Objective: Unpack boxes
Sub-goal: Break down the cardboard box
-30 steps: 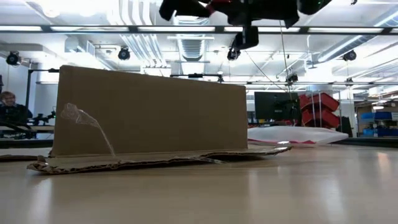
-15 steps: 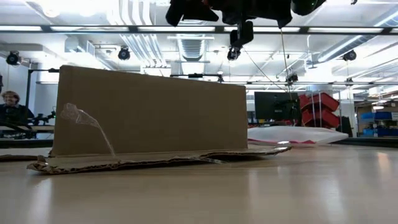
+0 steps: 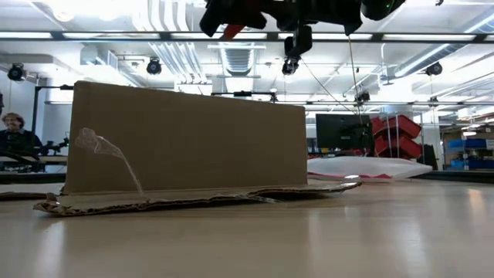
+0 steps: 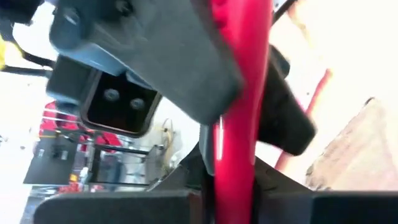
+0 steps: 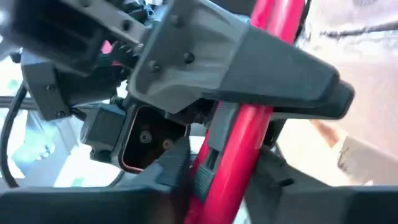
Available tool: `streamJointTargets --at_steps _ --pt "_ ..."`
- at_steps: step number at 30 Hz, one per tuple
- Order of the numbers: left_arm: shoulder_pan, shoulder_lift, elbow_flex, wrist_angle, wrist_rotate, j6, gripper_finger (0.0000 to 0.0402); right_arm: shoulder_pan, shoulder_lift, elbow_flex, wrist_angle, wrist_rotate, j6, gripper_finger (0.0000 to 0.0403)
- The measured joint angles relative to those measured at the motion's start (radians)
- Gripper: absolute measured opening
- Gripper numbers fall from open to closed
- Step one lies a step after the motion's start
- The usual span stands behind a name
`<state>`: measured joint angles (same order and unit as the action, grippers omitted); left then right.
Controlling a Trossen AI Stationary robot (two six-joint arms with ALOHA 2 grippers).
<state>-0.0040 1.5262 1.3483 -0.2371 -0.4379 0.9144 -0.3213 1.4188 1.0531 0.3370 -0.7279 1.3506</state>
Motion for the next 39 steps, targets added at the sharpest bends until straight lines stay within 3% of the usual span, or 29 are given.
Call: streamJointTargets --at_steps 7,11,16,23,30,35,39 --pt "-0.001 -0.024 0.004 -0.009 0.008 -0.131 0.0026 -0.002 -0.042 -0.002 0.141 -0.061 -0.015 0.0222" --pt "0.008 -0.044 0.001 -0.031 0.019 -0.269 0.0026 -0.007 -0.08 -0.002 0.14 -0.082 -0.092 0.0242" --pt "0.053 -0.096 -0.012 -0.045 0.179 -0.475 0.0026 -0.01 -0.12 0.003 0.149 -0.085 -0.211 0.0241" --pt "0.122 -0.166 -0.102 0.068 0.359 -0.622 0.0025 -0.01 -0.13 0.001 0.107 -0.083 -0.346 0.0208" --pt "0.215 -0.215 -0.287 0.414 0.595 -0.875 0.0025 0.0 -0.131 0.001 0.01 -0.076 -0.452 0.0154" --pt "0.263 -0.222 -0.442 0.655 0.608 -1.013 0.0025 0.007 -0.141 0.001 -0.093 -0.056 -0.587 0.0087" --pt "0.275 -0.204 -0.537 0.822 0.606 -1.058 0.0025 0.012 -0.145 0.001 -0.341 0.025 -0.826 0.0017"
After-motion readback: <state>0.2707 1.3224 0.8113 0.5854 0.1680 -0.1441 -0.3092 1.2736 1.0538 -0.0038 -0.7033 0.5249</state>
